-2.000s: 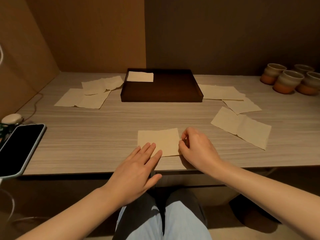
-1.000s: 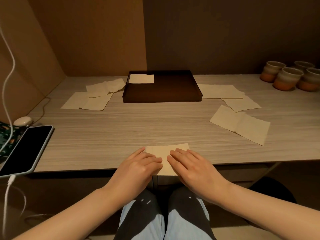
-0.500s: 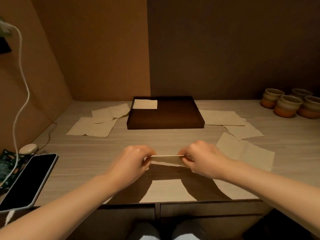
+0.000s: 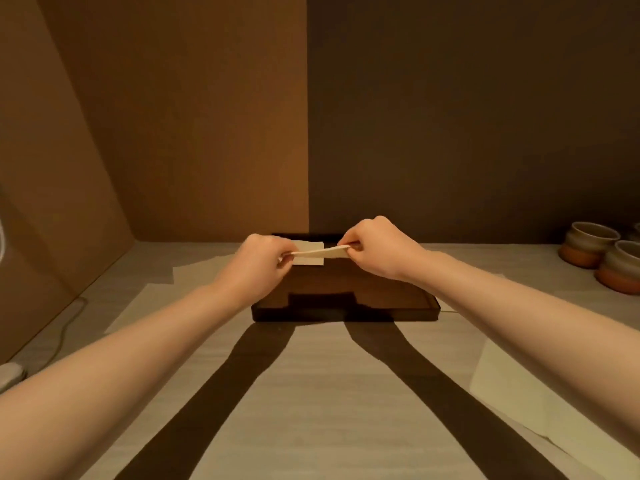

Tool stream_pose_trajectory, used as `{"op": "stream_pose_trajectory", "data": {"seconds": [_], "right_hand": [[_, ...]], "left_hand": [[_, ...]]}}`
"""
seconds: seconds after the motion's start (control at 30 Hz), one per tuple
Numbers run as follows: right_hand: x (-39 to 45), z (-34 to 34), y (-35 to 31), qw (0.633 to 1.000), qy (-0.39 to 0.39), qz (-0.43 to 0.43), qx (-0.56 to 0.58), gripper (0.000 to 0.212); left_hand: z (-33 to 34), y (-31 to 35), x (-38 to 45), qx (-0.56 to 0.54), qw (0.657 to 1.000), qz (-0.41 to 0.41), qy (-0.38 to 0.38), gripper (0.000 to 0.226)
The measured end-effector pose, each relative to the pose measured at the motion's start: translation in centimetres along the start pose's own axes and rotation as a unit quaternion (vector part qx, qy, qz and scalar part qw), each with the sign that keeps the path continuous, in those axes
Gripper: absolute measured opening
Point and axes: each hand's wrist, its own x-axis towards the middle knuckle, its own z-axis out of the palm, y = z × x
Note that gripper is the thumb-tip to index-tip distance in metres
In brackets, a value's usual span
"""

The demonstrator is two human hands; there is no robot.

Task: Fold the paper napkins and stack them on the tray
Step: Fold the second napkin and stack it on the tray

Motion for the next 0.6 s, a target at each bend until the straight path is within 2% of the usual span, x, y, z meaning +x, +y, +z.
{"op": "stream_pose_trajectory", "data": {"seconds": [0.17, 0.27, 0.37, 0.6], "right_hand": [[5.4, 3.7, 2.5, 0.998, 0.029, -0.012, -0.062, 0.034], [7.6, 7.1, 3.9, 0.992, 0.019, -0.050, -0.111, 0.028], [9.7, 10.0, 5.2, 0.988, 0.019, -0.069, -0.136, 0.023], [12.3, 14.3, 5.3, 0.988, -0.031, -0.060, -0.140, 0.021]], "left_hand": [[3.6, -4.6, 4.3, 0.055, 0.998, 0.014, 0.030, 0.027], [6.4, -7.8, 6.1, 0.090, 0.995, 0.030, -0.009, 0.030], [8.4, -10.9, 7.7, 0.133, 0.990, 0.034, -0.035, 0.023], [11.5, -15.2, 10.1, 0.185, 0.976, 0.003, -0.114, 0.020]]}}
